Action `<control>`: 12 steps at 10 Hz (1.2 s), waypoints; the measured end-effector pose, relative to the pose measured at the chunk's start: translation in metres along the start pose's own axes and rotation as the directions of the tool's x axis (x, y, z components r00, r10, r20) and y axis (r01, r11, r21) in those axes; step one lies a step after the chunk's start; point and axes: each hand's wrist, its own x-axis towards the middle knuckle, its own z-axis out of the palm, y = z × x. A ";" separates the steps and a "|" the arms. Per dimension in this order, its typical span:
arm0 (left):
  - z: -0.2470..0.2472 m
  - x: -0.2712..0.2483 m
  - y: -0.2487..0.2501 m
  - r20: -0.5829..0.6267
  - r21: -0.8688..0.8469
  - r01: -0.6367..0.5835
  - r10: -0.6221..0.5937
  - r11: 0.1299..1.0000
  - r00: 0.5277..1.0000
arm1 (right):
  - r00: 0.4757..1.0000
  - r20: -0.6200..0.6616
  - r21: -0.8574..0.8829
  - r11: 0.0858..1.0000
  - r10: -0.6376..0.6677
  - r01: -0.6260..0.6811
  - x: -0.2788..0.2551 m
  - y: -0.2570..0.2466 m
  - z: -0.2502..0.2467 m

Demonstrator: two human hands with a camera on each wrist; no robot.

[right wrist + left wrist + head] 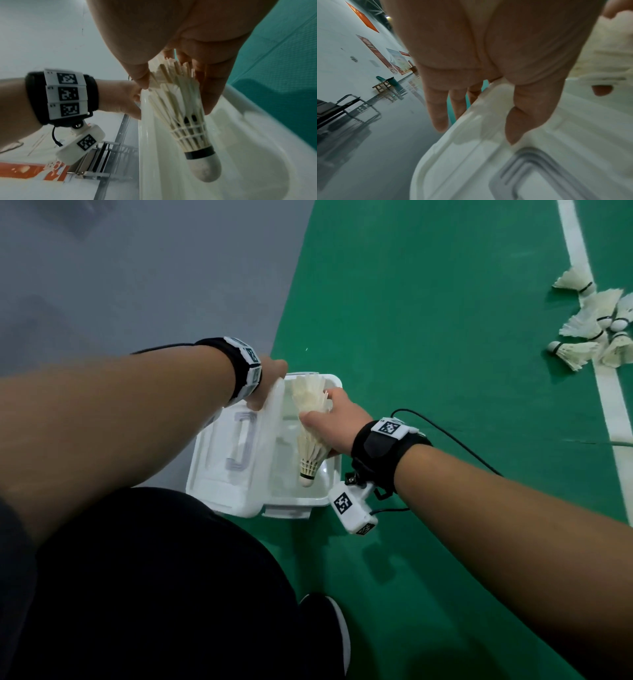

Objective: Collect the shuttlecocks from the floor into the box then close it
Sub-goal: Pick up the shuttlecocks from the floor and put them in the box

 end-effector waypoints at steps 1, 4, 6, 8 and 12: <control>0.007 -0.003 -0.009 -0.016 -0.041 -0.002 0.002 0.999 1.000 | 1.000 0.004 -0.093 0.996 0.016 -0.015 0.012 -0.001 0.022; 0.017 0.001 -0.018 -0.084 -0.077 -0.025 0.019 0.997 0.996 | 0.964 0.196 -0.106 0.981 0.179 -0.161 0.028 0.015 0.036; -0.001 0.007 -0.009 -0.129 -0.145 -0.058 0.040 0.988 0.991 | 0.974 0.154 0.197 0.961 0.163 -0.192 0.019 0.011 0.022; -0.031 0.000 -0.001 -0.198 -0.292 -0.067 0.008 0.954 0.980 | 0.982 0.185 0.236 0.969 0.023 -0.067 0.007 0.010 0.009; -0.156 -0.061 -0.005 -0.606 -0.654 -0.250 -0.297 0.715 0.738 | 0.957 -0.251 0.297 0.929 -0.146 0.219 0.016 -0.015 -0.062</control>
